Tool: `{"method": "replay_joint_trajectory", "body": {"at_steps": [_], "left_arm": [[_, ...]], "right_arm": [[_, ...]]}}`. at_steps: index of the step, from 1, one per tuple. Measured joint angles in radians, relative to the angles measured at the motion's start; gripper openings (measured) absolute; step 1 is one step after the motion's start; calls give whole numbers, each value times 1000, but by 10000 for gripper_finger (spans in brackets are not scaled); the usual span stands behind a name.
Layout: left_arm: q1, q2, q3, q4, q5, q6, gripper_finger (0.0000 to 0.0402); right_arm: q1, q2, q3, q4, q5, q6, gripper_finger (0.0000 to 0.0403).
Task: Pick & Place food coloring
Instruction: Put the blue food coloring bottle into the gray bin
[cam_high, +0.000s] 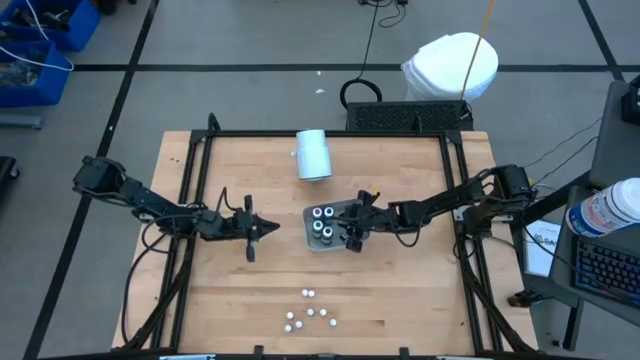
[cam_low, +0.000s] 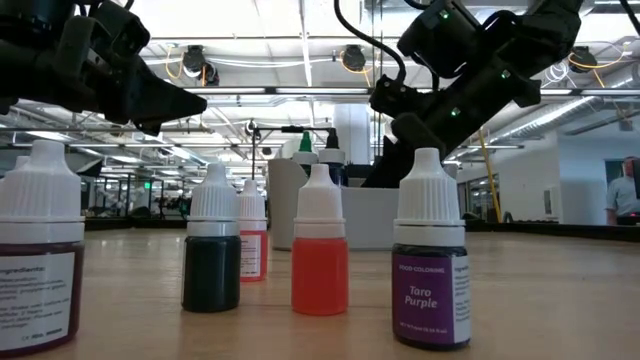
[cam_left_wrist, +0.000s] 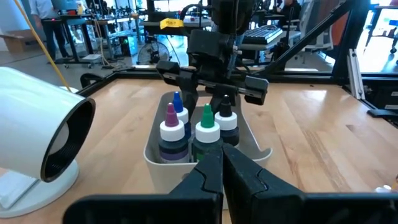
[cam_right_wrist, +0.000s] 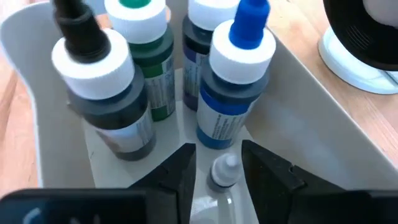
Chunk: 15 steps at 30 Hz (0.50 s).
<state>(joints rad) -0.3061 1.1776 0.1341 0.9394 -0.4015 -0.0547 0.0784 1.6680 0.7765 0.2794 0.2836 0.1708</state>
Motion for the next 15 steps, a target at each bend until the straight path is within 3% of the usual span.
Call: {"method": "replay_joint_trajectory", "body": {"at_steps": [7,15], "left_arm": [[0,0,0,0,0,-1,8],[0,0,0,0,0,-3,8]], "right_arm": [[1,-90,-1,-7,0,-58,129],[59,-442,-6,-147,-22,-161,108]]}}
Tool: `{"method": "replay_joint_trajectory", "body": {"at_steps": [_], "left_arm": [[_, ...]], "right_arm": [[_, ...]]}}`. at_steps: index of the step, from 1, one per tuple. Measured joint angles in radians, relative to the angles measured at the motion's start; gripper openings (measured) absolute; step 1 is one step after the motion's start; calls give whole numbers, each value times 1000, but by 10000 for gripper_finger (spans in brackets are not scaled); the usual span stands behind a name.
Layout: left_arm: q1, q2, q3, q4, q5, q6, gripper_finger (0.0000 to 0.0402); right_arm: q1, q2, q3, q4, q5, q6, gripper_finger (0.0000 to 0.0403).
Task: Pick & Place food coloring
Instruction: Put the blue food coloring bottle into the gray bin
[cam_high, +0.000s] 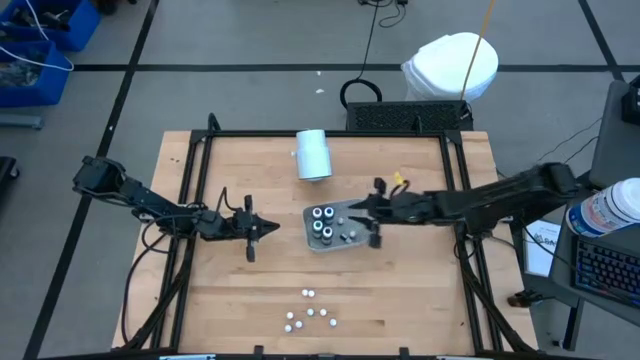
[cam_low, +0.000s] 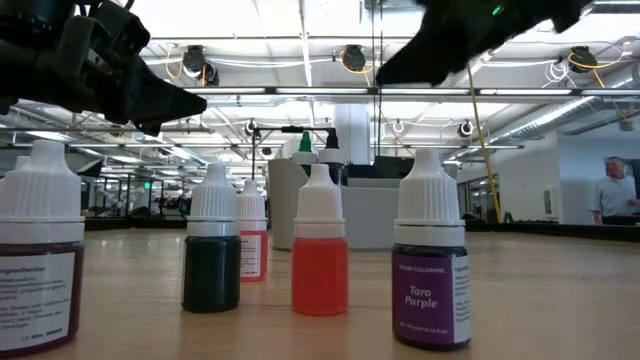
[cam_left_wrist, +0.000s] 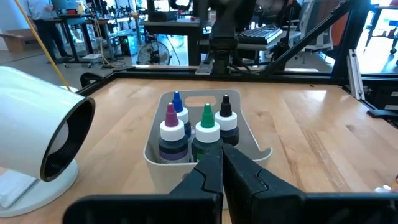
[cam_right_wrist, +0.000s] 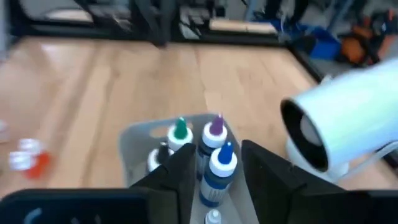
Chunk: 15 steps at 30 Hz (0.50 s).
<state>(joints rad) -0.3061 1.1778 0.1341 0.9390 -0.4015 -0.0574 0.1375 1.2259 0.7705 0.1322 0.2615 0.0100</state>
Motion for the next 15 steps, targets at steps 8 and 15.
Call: {"method": "replay_joint_trajectory", "body": {"at_steps": [8,15], "left_arm": [[0,0,0,-2,0,0,8],[-3,0,0,-123,9,-112,8]], "right_arm": [[106,-261,-338,262,-120,56,9],[138,-273,-571,487,-26,101,3]]}}
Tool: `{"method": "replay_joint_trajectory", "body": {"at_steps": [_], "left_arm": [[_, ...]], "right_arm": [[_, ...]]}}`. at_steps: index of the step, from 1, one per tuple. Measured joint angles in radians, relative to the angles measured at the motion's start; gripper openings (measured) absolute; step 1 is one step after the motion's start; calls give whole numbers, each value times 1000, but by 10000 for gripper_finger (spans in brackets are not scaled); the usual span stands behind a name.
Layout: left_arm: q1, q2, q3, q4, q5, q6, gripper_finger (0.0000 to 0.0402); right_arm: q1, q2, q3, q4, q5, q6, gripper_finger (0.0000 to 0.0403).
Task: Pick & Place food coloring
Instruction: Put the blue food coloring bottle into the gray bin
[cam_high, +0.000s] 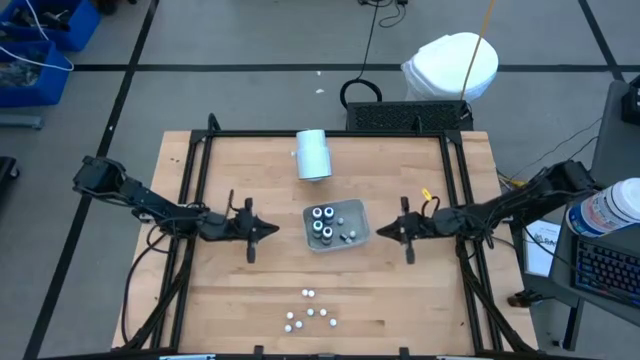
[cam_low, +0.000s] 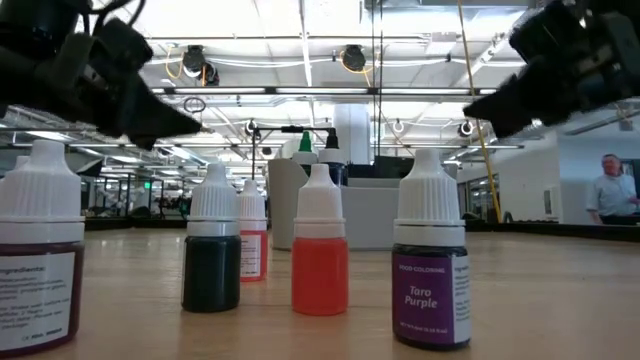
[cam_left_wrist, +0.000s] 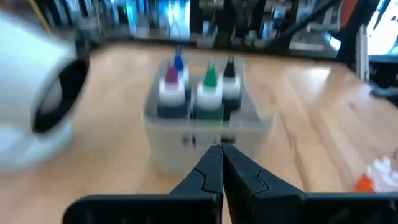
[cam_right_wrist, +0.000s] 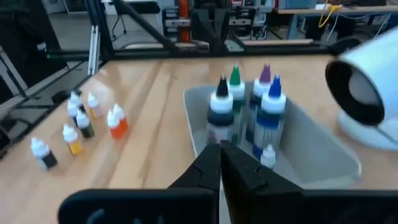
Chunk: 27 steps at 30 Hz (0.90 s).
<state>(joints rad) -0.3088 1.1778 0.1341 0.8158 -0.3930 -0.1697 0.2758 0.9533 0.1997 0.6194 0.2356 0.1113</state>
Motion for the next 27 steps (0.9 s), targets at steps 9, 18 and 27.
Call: {"method": "replay_joint_trajectory", "body": {"at_steps": [9,18,27], "left_arm": [[-172,0,44,-181,-78,-280,8],[-466,158,336,-575,-323,-479,8],[-654,541,762,-866,-353,-550,7]], "right_arm": [[-8,-22,-36,16,-43,-50,1],[-6,-65,-36,17,-113,-45,1],[-6,-65,-36,81,-108,-68,1]]}}
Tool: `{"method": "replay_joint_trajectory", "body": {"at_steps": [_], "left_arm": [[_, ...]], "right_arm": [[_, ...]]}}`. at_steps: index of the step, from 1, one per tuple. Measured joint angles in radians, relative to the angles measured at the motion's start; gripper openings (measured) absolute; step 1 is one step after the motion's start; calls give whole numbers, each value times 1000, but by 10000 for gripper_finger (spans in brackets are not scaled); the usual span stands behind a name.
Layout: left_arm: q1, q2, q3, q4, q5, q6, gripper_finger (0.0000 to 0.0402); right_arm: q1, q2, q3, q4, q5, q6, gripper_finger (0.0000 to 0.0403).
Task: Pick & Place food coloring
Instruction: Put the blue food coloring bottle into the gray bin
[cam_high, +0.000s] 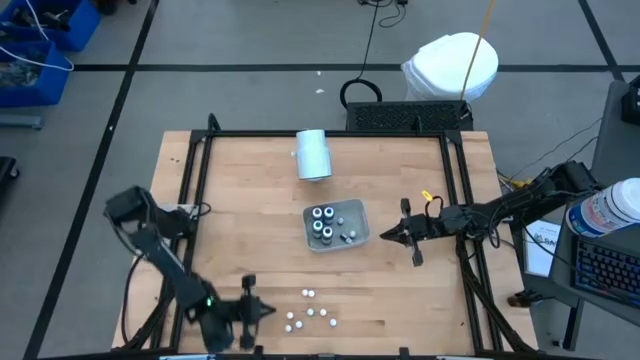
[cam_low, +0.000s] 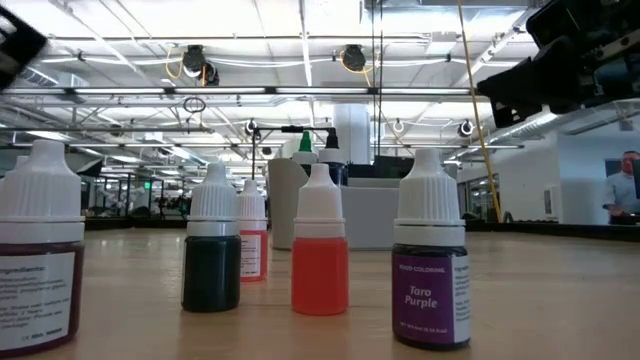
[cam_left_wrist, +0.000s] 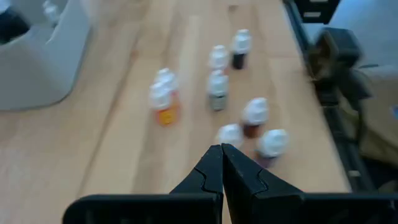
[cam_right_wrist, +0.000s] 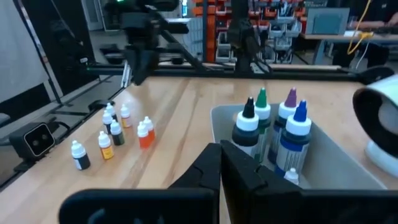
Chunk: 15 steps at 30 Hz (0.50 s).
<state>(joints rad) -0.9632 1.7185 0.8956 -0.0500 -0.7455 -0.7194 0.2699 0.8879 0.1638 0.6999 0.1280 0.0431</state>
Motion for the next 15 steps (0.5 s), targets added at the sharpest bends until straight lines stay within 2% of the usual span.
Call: {"method": "replay_joint_trajectory", "body": {"at_steps": [4,8,12,15], "left_arm": [[-73,107,198,-229,-101,-117,7],[-122,185,367,-392,-186,-279,7],[-131,270,503,-521,-199,-413,7],[-113,324,581,-565,-198,-454,7]], "right_arm": [[0,0,0,-7,0,-9,1],[0,0,0,-8,1,-14,1],[0,0,0,-8,1,-14,0],[0,0,0,-15,0,-14,0]]}}
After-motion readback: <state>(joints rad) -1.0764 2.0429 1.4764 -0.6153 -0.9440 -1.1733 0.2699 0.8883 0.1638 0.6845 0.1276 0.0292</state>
